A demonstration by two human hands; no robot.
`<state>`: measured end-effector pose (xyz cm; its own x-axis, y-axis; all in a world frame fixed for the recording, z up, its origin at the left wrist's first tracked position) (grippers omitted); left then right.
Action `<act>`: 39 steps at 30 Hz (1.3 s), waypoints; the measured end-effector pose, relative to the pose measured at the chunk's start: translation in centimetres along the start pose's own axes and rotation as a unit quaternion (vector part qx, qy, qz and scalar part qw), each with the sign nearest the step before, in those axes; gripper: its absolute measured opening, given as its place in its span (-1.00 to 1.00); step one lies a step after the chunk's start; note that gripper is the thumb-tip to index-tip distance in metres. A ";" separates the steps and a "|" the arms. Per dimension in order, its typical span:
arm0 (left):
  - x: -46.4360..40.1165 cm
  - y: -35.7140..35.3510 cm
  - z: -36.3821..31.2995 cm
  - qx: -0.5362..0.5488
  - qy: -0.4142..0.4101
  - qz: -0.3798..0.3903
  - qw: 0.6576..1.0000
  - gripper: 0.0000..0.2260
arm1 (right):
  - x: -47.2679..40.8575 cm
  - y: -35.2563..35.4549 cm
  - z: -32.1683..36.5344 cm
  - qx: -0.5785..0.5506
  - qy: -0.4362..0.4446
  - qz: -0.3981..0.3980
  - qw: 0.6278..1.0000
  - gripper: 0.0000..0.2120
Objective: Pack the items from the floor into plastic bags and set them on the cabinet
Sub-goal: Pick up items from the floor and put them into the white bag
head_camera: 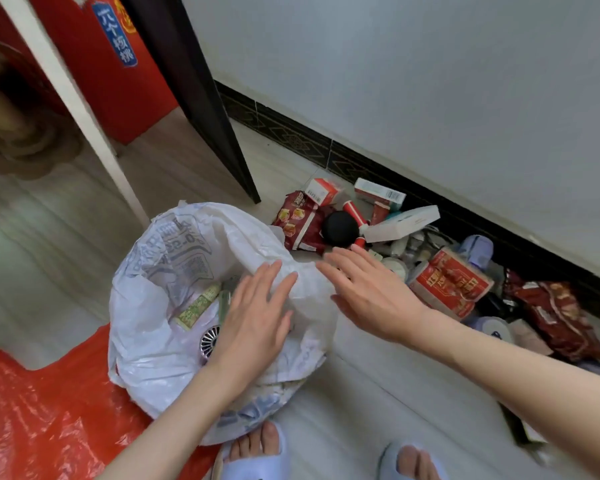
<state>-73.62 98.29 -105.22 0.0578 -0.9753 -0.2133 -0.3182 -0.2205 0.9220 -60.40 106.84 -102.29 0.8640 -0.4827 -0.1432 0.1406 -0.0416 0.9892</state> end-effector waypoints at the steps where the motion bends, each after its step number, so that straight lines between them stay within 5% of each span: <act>1: -1.3 -0.4 -1.2 0.004 -0.018 0.003 1.000 -0.58 | 0.8 0.0 -1.8 0.000 -0.032 0.009 0.999 -0.54; 7: -7.1 -6.1 -6.5 0.070 -0.093 0.087 0.989 -0.48 | 6.7 -3.1 -10.0 -0.086 -0.291 -0.009 0.953 -0.61; 10: -9.8 -10.4 -7.3 0.058 -0.088 0.135 0.985 -0.44 | 8.0 -6.6 -12.0 -0.117 -0.349 0.007 0.930 -0.61; 19: -14.0 -17.7 -7.0 0.031 -0.004 0.194 0.981 -0.37 | 6.4 -11.4 -14.1 -0.110 -0.337 0.082 0.931 -0.31; 30: -14.2 -17.5 -7.1 0.064 0.034 0.162 0.984 -0.63 | 6.2 -11.0 -14.3 -0.124 -0.360 0.066 0.922 -0.48; 39: -13.9 -16.2 -6.5 0.205 0.174 0.080 0.960 -0.75 | 7.0 -9.5 -12.9 -0.162 -0.376 0.027 0.912 -0.43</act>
<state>-63.15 115.36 -115.11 0.2664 -0.9579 0.1071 -0.6914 -0.1125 0.7137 -49.43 115.17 -113.07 0.3149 -0.9450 0.0886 0.3488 0.2020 0.9152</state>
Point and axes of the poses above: each hand's wrist, its own x-axis away from the middle knuckle, its own y-axis out of the back of the hand, z = x × y, the point moved 5 cm from there along -x, towards the middle knuckle, and after that the axes turned 6 degrees about -z, right-handed, at the moved point
